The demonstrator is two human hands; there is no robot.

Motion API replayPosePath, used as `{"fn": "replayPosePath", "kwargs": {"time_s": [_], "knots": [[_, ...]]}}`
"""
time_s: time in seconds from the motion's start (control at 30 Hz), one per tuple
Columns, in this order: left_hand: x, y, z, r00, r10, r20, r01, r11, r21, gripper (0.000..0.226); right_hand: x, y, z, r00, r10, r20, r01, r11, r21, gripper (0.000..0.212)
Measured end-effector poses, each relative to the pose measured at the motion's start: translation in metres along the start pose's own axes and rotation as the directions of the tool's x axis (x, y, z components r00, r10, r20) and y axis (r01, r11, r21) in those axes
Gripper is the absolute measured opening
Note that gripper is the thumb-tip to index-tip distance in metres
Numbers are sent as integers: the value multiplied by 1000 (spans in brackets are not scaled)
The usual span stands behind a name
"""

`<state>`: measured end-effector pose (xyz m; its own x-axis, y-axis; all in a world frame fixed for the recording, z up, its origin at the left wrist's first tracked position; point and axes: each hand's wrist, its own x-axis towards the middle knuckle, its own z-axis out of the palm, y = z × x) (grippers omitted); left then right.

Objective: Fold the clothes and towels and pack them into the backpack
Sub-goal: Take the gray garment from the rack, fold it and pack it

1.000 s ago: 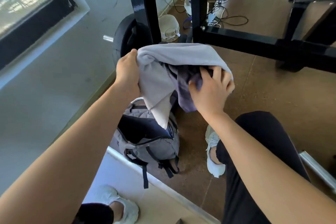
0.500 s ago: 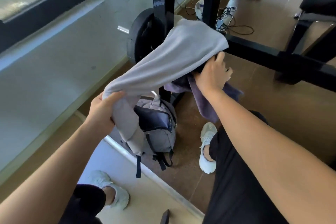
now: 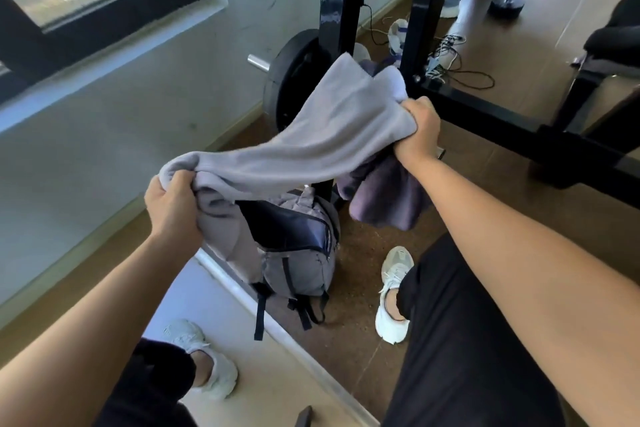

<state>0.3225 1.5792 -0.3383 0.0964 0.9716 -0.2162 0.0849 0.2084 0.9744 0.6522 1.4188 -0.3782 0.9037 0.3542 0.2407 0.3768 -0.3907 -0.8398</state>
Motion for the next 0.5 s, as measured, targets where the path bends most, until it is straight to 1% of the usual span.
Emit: {"fn": "replayPosePath", "kwargs": {"time_s": [0.03, 0.1, 0.13, 0.2, 0.27, 0.3, 0.37, 0.4, 0.43, 0.47, 0.5], "knots": [[-2, -3, 2, 999, 12, 30, -14, 998, 64, 26, 9, 0, 2, 999, 49, -15, -48, 998, 34, 22], [-6, -7, 5, 998, 44, 50, -50, 990, 132, 26, 25, -5, 1, 991, 94, -91, -89, 995, 53, 21], [-8, -8, 6, 998, 58, 29, -62, 988, 140, 22, 32, -10, -2, 984, 112, -135, -110, 994, 26, 20], [-7, -9, 5, 997, 66, -41, -59, 985, 160, 21, 46, -23, -9, 975, 176, -137, -174, 984, 28, 16], [-6, -11, 1, 994, 70, -84, -49, 973, 227, 23, 62, -33, -13, 943, 256, -211, -248, 967, 64, 22], [-7, -13, 0, 993, 82, -81, -56, 958, 282, 24, 65, -36, -14, 932, 265, -249, -256, 964, 69, 24], [-9, -20, -3, 992, 126, -1, -116, 914, 390, 27, 65, -34, -13, 916, 272, -296, -262, 962, 73, 24], [-11, -24, -4, 986, 148, 80, -168, 887, 430, 29, 63, -29, -11, 915, 277, -293, -272, 960, 59, 25], [-12, -28, -4, 972, 150, 180, -219, 854, 472, 30, 61, -23, -6, 927, 277, -252, -278, 960, 32, 26], [-12, -31, -3, 949, 126, 290, -269, 803, 532, 30, 57, -20, -4, 946, 278, -169, -282, 959, 0, 25], [-12, -34, -2, 916, 74, 395, -323, 721, 613, 26, 56, -16, -2, 956, 285, -62, -288, 957, -36, 23]]}}
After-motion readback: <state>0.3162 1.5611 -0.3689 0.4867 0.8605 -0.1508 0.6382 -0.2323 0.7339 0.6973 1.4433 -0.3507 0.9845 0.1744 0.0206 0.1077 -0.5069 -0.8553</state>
